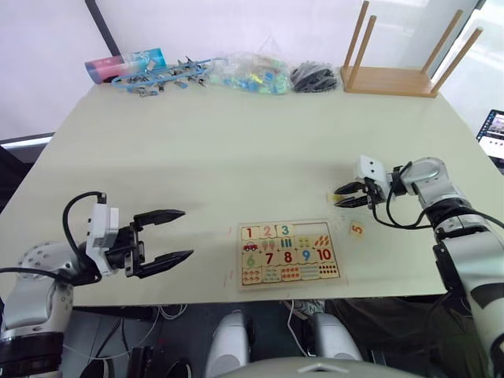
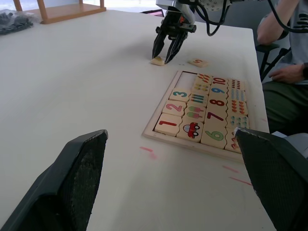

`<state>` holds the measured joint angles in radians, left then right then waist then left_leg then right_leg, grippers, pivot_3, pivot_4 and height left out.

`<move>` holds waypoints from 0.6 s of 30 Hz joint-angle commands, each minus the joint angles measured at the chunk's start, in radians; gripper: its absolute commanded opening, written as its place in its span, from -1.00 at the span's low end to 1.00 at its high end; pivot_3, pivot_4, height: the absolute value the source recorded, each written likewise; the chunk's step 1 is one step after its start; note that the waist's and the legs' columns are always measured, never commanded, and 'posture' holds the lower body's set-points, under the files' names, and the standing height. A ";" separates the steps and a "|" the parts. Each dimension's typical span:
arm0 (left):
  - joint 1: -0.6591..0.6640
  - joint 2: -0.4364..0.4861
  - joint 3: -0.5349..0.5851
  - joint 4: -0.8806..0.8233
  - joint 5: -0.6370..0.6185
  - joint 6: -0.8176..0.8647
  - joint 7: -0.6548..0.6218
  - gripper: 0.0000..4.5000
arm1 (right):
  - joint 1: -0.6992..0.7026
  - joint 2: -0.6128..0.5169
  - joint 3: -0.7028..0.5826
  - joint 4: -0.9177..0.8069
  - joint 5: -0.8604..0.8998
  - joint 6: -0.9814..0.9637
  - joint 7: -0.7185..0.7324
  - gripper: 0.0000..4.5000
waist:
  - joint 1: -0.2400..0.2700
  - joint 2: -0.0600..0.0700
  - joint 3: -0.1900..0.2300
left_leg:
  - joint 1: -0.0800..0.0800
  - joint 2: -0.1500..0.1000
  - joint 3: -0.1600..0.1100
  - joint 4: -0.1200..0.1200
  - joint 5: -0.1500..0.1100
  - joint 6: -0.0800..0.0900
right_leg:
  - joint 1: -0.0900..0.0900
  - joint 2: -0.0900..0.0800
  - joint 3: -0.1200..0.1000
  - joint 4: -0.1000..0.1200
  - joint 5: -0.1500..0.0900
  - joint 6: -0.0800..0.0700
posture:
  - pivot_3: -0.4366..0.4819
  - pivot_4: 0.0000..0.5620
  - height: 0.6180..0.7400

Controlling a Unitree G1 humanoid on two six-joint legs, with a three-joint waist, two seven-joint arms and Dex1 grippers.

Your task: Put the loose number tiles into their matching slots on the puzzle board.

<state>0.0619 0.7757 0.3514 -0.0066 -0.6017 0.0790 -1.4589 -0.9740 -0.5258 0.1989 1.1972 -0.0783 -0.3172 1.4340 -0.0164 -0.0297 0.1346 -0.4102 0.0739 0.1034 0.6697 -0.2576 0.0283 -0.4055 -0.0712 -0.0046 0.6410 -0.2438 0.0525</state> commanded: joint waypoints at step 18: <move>-0.059 0.006 -0.027 0.043 0.003 -0.040 -0.047 1.00 | 0.019 -0.036 -0.031 -0.147 0.024 0.091 0.010 -0.61 | 0.000 0.002 0.001 | 0.000 0.000 0.000 0.000 0.000 0.000 | 0.000 0.000 0.000 0.000 0.000 0.000 | -0.05 -0.47 0.97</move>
<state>0.0116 0.7753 0.3283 0.0385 -0.5917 0.0527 -1.4902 -0.9574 -0.5340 0.1963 1.1165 -0.0772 -0.2517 1.4356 -0.0162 -0.0276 0.1358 -0.4107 0.0739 0.1035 0.6697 -0.2576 0.0284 -0.4057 -0.0713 -0.0046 0.6411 -0.2438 0.0525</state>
